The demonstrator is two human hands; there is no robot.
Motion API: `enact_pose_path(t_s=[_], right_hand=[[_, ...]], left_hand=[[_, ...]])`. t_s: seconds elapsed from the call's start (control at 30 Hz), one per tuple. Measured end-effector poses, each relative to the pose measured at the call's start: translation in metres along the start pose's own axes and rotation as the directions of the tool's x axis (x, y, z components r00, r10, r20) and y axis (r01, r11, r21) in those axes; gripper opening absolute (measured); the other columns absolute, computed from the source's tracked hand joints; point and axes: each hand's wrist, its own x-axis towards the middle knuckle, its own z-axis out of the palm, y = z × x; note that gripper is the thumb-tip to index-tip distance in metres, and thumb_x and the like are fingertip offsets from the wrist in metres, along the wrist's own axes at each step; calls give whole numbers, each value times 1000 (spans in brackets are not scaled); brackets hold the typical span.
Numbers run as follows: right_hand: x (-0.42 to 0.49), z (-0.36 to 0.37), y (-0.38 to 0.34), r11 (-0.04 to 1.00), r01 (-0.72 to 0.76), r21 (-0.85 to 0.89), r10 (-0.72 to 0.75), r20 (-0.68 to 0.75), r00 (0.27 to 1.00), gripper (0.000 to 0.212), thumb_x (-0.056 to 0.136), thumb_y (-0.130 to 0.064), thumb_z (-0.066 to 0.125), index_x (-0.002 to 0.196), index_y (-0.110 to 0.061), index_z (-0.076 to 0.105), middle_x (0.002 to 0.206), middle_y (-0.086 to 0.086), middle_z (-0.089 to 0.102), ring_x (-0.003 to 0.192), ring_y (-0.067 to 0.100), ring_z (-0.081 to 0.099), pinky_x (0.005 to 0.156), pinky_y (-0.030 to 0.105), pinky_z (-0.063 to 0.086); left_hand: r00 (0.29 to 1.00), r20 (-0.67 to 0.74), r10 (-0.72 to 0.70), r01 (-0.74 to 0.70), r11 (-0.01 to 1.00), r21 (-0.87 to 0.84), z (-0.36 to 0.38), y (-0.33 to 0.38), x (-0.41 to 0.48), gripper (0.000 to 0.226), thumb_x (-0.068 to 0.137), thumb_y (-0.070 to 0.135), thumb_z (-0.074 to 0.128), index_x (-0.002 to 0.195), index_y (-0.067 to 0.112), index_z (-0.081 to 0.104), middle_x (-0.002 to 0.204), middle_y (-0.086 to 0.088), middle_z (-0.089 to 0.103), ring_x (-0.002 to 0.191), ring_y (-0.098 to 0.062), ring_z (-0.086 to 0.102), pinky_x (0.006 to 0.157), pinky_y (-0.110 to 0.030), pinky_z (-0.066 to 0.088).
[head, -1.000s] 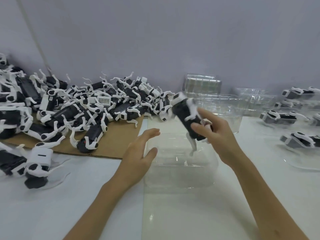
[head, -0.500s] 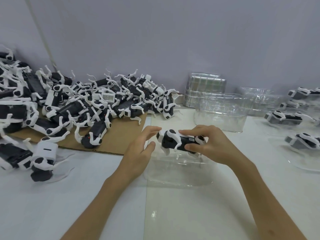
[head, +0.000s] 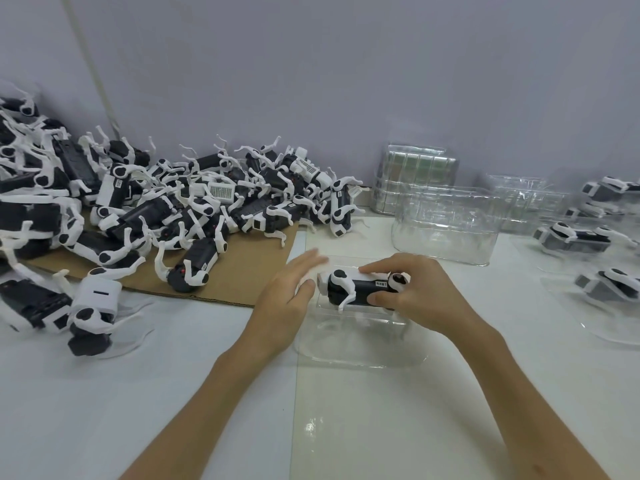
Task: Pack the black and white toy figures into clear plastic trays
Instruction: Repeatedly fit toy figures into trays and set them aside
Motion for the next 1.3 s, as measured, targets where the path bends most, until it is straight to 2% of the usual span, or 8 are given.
enact_pose_path(t_s=[0.13, 0.27, 0.37, 0.5, 0.67, 0.83, 0.97, 1.3], right_hand=[[3, 1, 5, 997, 67, -24, -71, -205, 976, 30, 85, -38, 74, 115, -36, 69, 113, -14, 57, 108, 6, 54, 96, 24, 37], [8, -5, 21, 954, -258, 150, 280, -152, 948, 55, 96, -63, 37, 135, -28, 54, 132, -7, 51, 116, 12, 49, 93, 31, 34], [12, -6, 33, 895, -416, 165, 413, 51, 909, 77, 89, -78, 28, 141, -27, 53, 145, -6, 51, 131, 18, 48, 110, 40, 34], [10, -3, 25, 862, -334, 381, 295, 159, 942, 88, 70, -92, 40, 147, -49, 38, 153, -19, 40, 136, 18, 46, 108, 37, 39], [7, -4, 18, 872, -122, 475, 75, 118, 990, 78, 76, -71, 68, 141, -67, 25, 136, -42, 33, 109, -10, 60, 91, 28, 54], [7, -3, 14, 861, 26, 508, -25, -9, 1000, 85, 68, -60, 79, 140, -64, 35, 143, -32, 40, 114, 6, 64, 96, 30, 49], [7, -3, 14, 868, 91, 489, -54, -89, 995, 83, 65, -57, 79, 138, -61, 40, 152, -27, 37, 119, 8, 61, 96, 31, 47], [7, 7, 12, 870, 88, 485, -39, -110, 993, 91, 68, -52, 84, 146, -51, 37, 150, -24, 38, 114, -6, 58, 77, 12, 52]], left_hand=[[967, -86, -238, 232, 970, -75, -2, 0, 1, 44, 97, 35, 50, 140, 43, 43, 136, 24, 47, 127, -8, 44, 105, -36, 36], [958, -166, -236, 231, 972, -48, -2, 1, 2, 23, 85, 44, 37, 65, 40, 48, 59, 18, 48, 67, -19, 44, 61, -36, 33], [968, -176, -181, 168, 982, -86, -2, -2, 2, 29, 98, 35, 39, 115, 40, 62, 102, 21, 66, 98, -7, 59, 82, -30, 42], [976, -183, -122, 93, 982, -162, -6, -2, 5, 44, 106, 33, 40, 150, 36, 37, 149, 22, 41, 135, 11, 34, 111, -21, 28], [989, -94, -110, 68, 925, -374, -9, 4, 7, 75, 86, 61, 64, 149, 49, 26, 147, 40, 30, 136, 17, 27, 117, -37, 30], [996, -56, -62, 35, 917, -397, -8, 1, 4, 112, 59, 52, 84, 151, 46, 22, 154, 26, 32, 134, -2, 42, 104, -32, 39], [997, -35, -66, 46, 906, -420, -7, -2, 6, 108, 59, 43, 86, 150, 44, 27, 151, 17, 42, 134, -11, 47, 111, -50, 40], [974, -171, -148, 66, 909, -413, -11, -8, 9, 95, 58, 31, 85, 140, 37, 38, 134, 10, 56, 119, -9, 57, 92, -29, 47]])
